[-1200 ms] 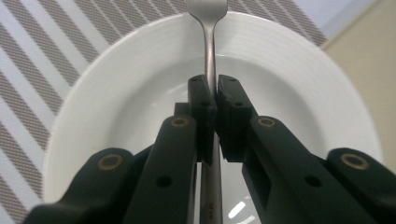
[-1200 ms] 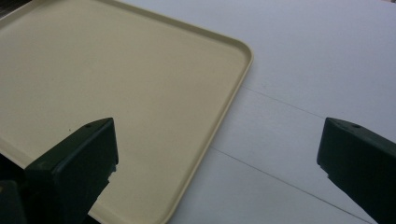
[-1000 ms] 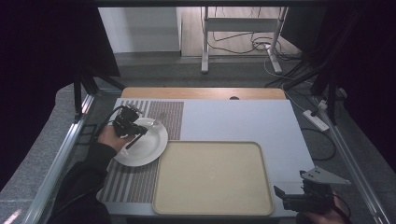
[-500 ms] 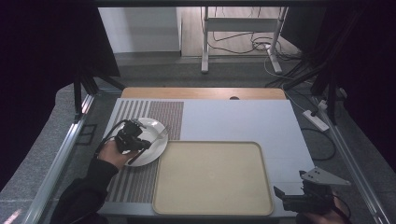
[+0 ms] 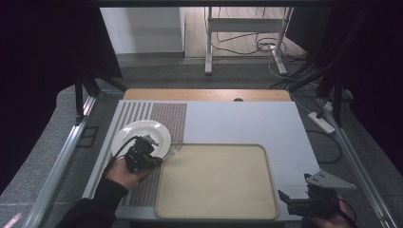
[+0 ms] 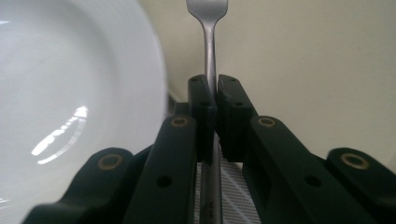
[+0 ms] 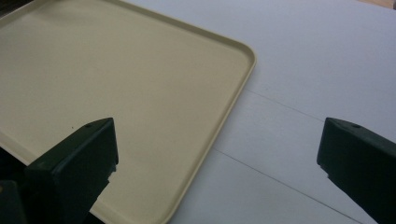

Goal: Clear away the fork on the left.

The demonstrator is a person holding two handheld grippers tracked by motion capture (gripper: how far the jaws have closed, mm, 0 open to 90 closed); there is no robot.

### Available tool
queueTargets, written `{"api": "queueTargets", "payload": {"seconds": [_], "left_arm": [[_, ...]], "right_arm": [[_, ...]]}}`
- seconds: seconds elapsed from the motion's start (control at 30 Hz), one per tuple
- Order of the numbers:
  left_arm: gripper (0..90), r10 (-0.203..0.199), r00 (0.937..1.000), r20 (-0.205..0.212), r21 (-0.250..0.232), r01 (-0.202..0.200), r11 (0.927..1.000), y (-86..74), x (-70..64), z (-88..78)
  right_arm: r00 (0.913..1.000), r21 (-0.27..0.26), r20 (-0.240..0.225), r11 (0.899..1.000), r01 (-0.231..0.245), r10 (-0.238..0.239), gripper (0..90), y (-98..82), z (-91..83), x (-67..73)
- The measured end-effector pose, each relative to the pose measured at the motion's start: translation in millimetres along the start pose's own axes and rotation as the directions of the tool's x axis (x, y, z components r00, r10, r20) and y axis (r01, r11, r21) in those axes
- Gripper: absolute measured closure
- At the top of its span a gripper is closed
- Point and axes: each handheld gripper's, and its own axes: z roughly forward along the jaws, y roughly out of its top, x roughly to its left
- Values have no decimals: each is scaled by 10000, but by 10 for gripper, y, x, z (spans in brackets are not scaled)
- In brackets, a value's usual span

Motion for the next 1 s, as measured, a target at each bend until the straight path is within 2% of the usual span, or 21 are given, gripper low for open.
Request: {"api": "queueTargets", "payload": {"seconds": [0.2, 0.47, 0.67, 0.8, 0.87, 0.93, 1.0], "left_arm": [[848, 137, 9998, 174, 102, -139, 9999, 28, -231, 77], [847, 417, 9989, 222, 492, -427, 9979, 109, -478, 277], [846, 640, 9974, 337, 905, -668, 9936, 179, -596, 477], [842, 828, 9964, 190, 1339, -846, 9874, 183, -627, 608], [830, 911, 9957, 166, 1222, -924, 9882, 190, -626, 604], [772, 1109, 9937, 137, 636, -1116, 9917, 217, -614, 531], [786, 1149, 9928, 339, 175, -1155, 9932, 249, -603, 471]], "right_arm": [[10000, -18, -23, 10000, -13, 13, 0, 1, 2, -2], [10000, -11, -60, 10000, -28, 28, 0, 2, 4, -7], [10000, 2, -63, 10000, 19, -19, 0, 2, 4, -3], [10000, -15, -95, 10000, 0, 0, 0, 2, 4, -5], [9999, -19, -101, 10000, 8, -8, 0, 2, 4, -5], [10000, -17, -97, 10000, 14, -14, 0, 2, 4, -4], [9999, -14, -103, 10000, -1, 1, 0, 2, 5, -7]]}}
